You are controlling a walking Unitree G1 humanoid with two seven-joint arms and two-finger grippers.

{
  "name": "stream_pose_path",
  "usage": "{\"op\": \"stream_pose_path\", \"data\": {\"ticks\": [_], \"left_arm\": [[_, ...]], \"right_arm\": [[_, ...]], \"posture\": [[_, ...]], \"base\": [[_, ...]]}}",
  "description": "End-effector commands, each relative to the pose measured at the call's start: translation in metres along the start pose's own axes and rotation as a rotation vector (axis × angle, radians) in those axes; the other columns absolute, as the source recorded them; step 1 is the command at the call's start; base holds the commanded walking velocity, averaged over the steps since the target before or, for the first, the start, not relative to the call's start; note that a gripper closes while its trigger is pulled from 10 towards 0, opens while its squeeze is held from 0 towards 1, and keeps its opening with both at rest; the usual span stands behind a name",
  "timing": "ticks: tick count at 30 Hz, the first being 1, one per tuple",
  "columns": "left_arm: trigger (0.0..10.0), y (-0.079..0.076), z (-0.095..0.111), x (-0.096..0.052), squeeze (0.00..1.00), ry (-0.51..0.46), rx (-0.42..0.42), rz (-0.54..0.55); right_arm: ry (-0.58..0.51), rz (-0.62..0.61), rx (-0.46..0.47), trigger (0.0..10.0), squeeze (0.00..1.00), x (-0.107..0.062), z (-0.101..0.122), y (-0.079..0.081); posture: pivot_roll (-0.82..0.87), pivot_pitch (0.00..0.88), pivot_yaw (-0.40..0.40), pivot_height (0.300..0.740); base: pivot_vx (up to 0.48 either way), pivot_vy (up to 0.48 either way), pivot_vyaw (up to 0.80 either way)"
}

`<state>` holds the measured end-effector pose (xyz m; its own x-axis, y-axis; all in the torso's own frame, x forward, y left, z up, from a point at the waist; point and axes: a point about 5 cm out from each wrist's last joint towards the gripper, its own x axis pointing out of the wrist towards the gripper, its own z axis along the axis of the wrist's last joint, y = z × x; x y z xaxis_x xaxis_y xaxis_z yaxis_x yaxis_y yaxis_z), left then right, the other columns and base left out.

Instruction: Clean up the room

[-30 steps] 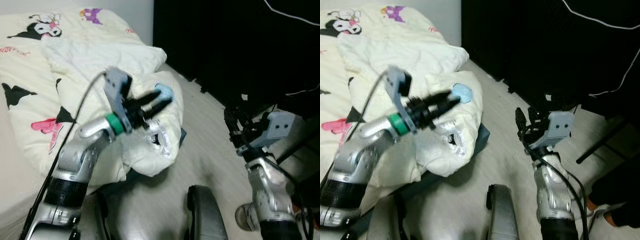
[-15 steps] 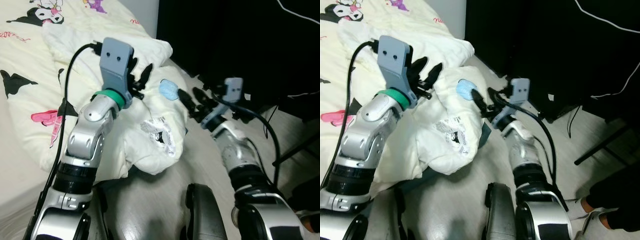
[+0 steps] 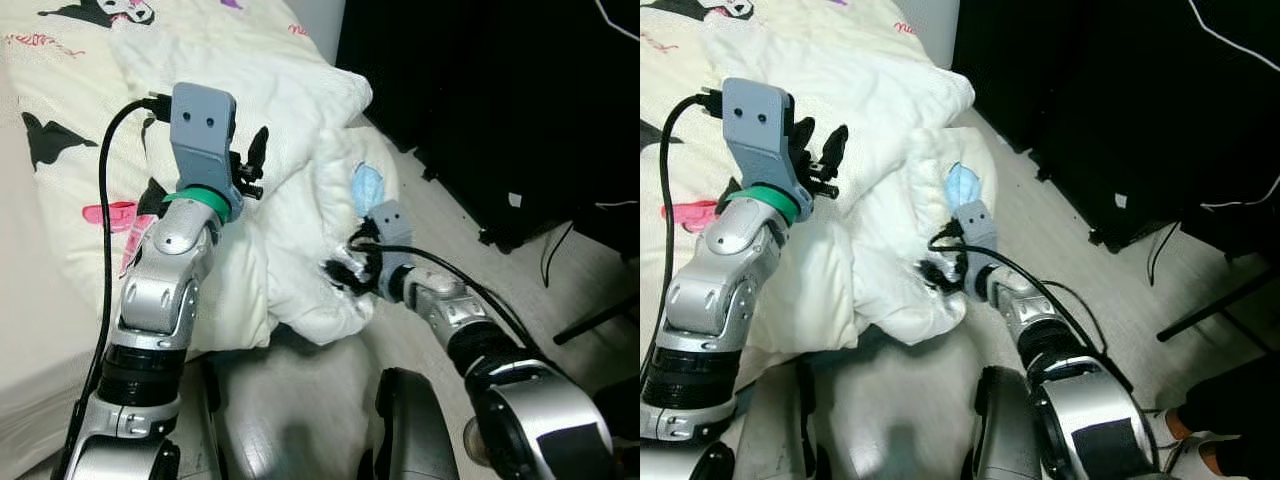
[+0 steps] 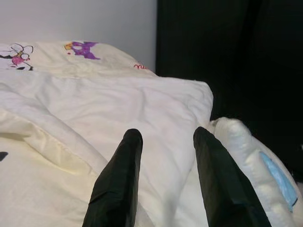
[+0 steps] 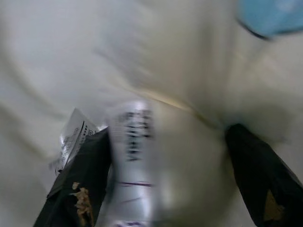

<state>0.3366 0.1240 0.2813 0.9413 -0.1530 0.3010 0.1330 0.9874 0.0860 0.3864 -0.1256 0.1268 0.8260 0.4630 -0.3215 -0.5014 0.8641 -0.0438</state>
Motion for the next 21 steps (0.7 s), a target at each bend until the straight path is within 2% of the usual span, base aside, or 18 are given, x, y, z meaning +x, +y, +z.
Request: {"op": "stream_pose_path", "data": {"ticks": [1, 2, 3, 4, 5, 7, 9, 10, 11, 12, 14, 15, 16, 17, 18, 19, 20, 21], "left_arm": [[10.0, -0.003, -0.002, -0.003, 0.00, 0.012, -0.002, -0.004], [10.0, -0.007, 0.003, -0.004, 0.00, 0.003, 0.008, 0.009], [10.0, -0.007, 0.003, -0.004, 0.00, 0.003, 0.008, 0.009], [10.0, -0.008, 0.005, -0.004, 0.00, 0.000, 0.035, 0.025], [10.0, -0.009, 0.005, -0.004, 0.00, 0.002, 0.063, 0.051], [10.0, -0.005, -0.001, 0.001, 0.00, 0.044, 0.123, 0.199], [10.0, -0.003, -0.002, 0.002, 0.00, 0.056, 0.136, 0.238], [10.0, 0.000, -0.004, 0.005, 0.00, 0.069, 0.136, 0.291], [10.0, 0.006, -0.003, 0.012, 0.00, 0.077, 0.178, 0.362], [10.0, 0.006, -0.003, 0.012, 0.00, 0.077, 0.178, 0.362], [10.0, 0.014, -0.002, 0.024, 0.00, 0.081, 0.243, 0.453], [10.0, 0.013, -0.002, 0.031, 0.00, 0.088, 0.271, 0.455], [10.0, 0.010, -0.004, 0.036, 0.00, 0.103, 0.277, 0.440], [10.0, 0.010, -0.004, 0.036, 0.00, 0.103, 0.277, 0.440], [10.0, 0.003, -0.006, 0.042, 0.00, 0.116, 0.278, 0.412], [10.0, 0.003, -0.006, 0.042, 0.00, 0.116, 0.278, 0.412], [10.0, -0.011, -0.008, 0.049, 0.00, 0.133, 0.282, 0.361], [10.0, -0.011, -0.008, 0.049, 0.00, 0.133, 0.282, 0.361]], "right_arm": [[0.053, -0.029, 0.005, 3.1, 0.00, -0.003, -0.013, -0.004], [0.057, -0.114, 0.003, 0.0, 0.00, -0.006, -0.013, -0.014], [0.057, -0.114, 0.003, 0.0, 0.00, -0.006, -0.013, -0.014], [0.047, -0.176, 0.002, 0.0, 0.00, -0.009, -0.012, -0.021], [0.031, -0.254, 0.016, 0.0, 0.00, -0.012, -0.010, -0.030], [-0.046, -0.496, 0.065, 0.0, 0.00, -0.026, 0.000, -0.058], [-0.064, -0.555, 0.077, 0.0, 0.00, -0.030, 0.002, -0.065], [-0.089, -0.627, 0.103, 0.0, 0.00, -0.037, 0.004, -0.074], [-0.123, -0.719, 0.141, 0.0, 0.00, -0.048, 0.003, -0.087], [-0.123, -0.719, 0.141, 0.0, 0.00, -0.048, 0.003, -0.087], [-0.175, -0.853, 0.222, 0.0, 0.00, -0.065, -0.002, -0.105], [-0.195, -0.905, 0.263, 0.0, 0.00, -0.072, -0.007, -0.110], [-0.208, -0.946, 0.316, 0.0, 0.00, -0.077, -0.014, -0.112], [-0.208, -0.946, 0.316, 0.0, 0.00, -0.077, -0.014, -0.112], [-0.232, -0.985, 0.417, 0.0, 0.00, -0.079, -0.023, -0.111], [-0.232, -0.985, 0.417, 0.0, 0.00, -0.079, -0.023, -0.111], [-0.277, -0.994, 0.658, 0.0, 0.00, -0.075, -0.042, -0.099], [-0.277, -0.994, 0.658, 0.0, 0.00, -0.075, -0.042, -0.099]], "posture": [[0.21, 0.261, -0.067, 0.505], [0.21, 0.256, -0.063, 0.505], [0.21, 0.256, -0.063, 0.505], [0.21, 0.256, -0.063, 0.505], [0.20, 0.251, -0.061, 0.505], [0.18, 0.248, -0.055, 0.505], [0.18, 0.248, -0.055, 0.505], [0.17, 0.246, -0.049, 0.505], [0.16, 0.244, -0.043, 0.505], [0.16, 0.244, -0.043, 0.505], [0.14, 0.243, -0.033, 0.505], [0.12, 0.240, -0.028, 0.505], [0.12, 0.240, -0.028, 0.505], [0.12, 0.240, -0.028, 0.505], [0.11, 0.239, -0.022, 0.505], [0.11, 0.239, -0.022, 0.505], [0.09, 0.239, -0.012, 0.505], [0.09, 0.239, -0.012, 0.505]], "base": [[0.000, 0.000, 0.00], [0.000, 0.000, 0.00], [0.000, 0.000, 0.00], [0.000, 0.000, 0.00], [0.000, 0.000, 0.00], [0.000, 0.000, 0.00], [0.000, 0.000, 0.00], [0.000, 0.000, 0.00], [0.000, 0.000, 0.00], [0.000, 0.000, 0.00], [0.000, 0.000, 0.00], [0.000, 0.000, 0.00], [0.000, 0.000, 0.00], [0.000, 0.000, 0.00], [0.000, 0.000, 0.00], [0.000, 0.000, 0.00], [0.000, 0.000, 0.00], [0.000, 0.000, 0.00]]}}
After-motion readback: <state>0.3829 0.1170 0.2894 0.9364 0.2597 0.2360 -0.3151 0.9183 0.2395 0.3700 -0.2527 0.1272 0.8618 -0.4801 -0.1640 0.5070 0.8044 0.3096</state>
